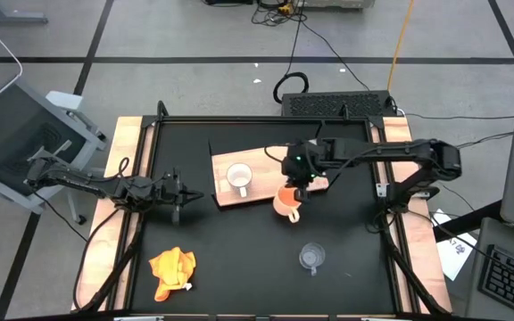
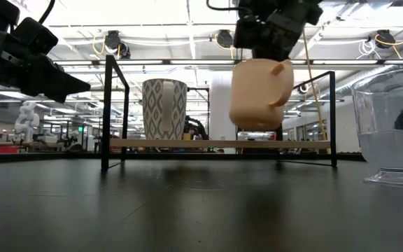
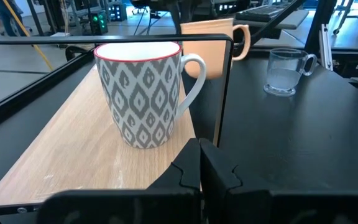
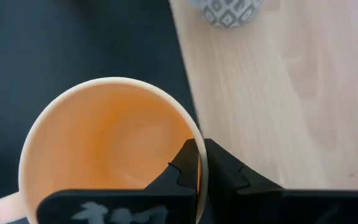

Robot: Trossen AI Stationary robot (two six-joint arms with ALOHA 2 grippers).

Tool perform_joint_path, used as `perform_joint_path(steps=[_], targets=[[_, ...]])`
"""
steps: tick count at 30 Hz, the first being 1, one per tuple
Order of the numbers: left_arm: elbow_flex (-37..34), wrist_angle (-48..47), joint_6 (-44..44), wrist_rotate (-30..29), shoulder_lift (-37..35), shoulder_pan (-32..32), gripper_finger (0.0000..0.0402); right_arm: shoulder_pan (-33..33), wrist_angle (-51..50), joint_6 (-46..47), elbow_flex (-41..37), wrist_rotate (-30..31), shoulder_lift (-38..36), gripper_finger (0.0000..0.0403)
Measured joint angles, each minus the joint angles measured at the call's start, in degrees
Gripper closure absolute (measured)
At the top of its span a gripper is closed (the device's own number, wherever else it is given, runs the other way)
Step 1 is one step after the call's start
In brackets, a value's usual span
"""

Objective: Stack small to large cups/mugs on shelf
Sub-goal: Put the yellow mug on the shelf

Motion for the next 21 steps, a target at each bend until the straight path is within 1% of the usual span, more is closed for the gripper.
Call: perform_joint_path(steps=[8, 14, 15, 19, 21], targets=[[0.0, -0.3, 0.3, 0.0, 0.0, 0.0, 0.0401, -2.0, -3.8, -4.0, 6.0, 0.0, 4.4, 0.0401], [0.0, -0.9, 0.9, 0.0, 0.0, 0.0, 0.0401, -2.9, -5.7, -5.0, 9.7, 0.5, 8.5, 0.0401], [0.0, -0.9, 0.9, 0.0, 0.0, 0.0, 0.0401, -3.0, -5.9, -5.1, 10.1, 0.7, 9.2, 0.0401], [0.0, -0.9, 1.1, 0.0, 0.0, 0.0, 0.0401, -3.0, -6.3, -5.6, 11.8, 4.9, 11.2, 0.0401], [0.0, -0.9, 1.5, 0.0, 0.0, 0.0, 0.0401, -3.2, -6.1, -5.8, 12.2, 5.0, 11.7, 0.0401]])
